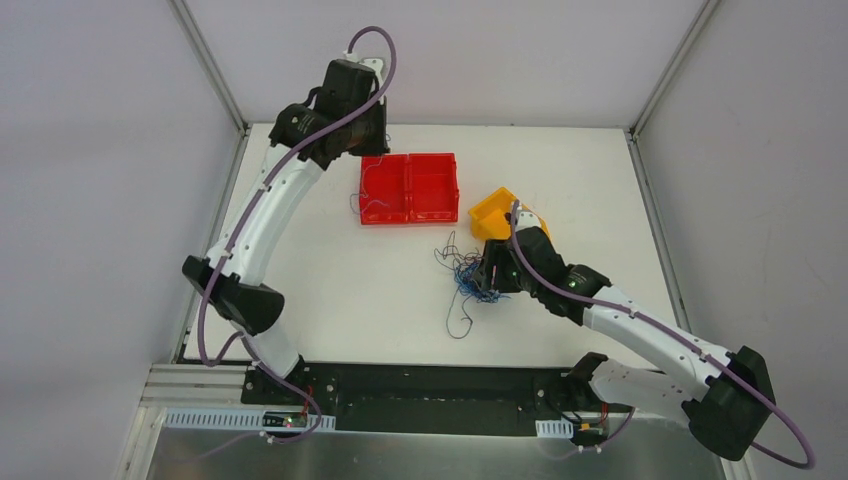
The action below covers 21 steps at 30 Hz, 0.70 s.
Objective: Untangle the cables
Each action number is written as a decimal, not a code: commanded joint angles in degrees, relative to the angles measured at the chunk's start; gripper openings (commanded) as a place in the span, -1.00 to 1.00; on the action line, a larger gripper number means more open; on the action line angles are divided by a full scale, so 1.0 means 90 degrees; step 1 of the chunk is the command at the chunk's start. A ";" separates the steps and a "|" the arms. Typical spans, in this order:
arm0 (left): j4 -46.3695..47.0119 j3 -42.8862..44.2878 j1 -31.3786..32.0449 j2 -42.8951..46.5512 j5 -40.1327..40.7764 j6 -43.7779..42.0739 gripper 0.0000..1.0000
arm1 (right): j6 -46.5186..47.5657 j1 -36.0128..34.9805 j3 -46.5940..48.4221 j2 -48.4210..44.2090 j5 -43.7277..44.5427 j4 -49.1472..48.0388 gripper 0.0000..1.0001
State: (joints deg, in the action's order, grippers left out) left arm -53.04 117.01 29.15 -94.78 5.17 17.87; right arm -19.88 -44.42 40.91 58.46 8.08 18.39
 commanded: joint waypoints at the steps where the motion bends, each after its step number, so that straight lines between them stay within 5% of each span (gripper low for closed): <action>1: 0.0011 0.0894 -0.0289 -0.0688 0.0024 -0.0251 -1.00 | 0.0089 0.0039 0.0243 -0.0193 0.0029 0.0036 0.20; 12: 0.0770 0.1718 -0.0758 -0.2306 -0.0335 -0.0226 -1.00 | 0.0137 0.0090 0.0211 -0.0302 0.0133 0.0104 0.20; 21: 0.1451 0.0273 -0.0791 -0.2421 -0.0905 0.0245 -1.00 | 0.0153 0.0136 0.0195 -0.0253 0.0090 0.0112 0.20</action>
State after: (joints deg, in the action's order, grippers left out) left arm -43.90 124.73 22.02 -118.63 0.82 17.63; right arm -19.25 -43.55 40.91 56.86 8.32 18.94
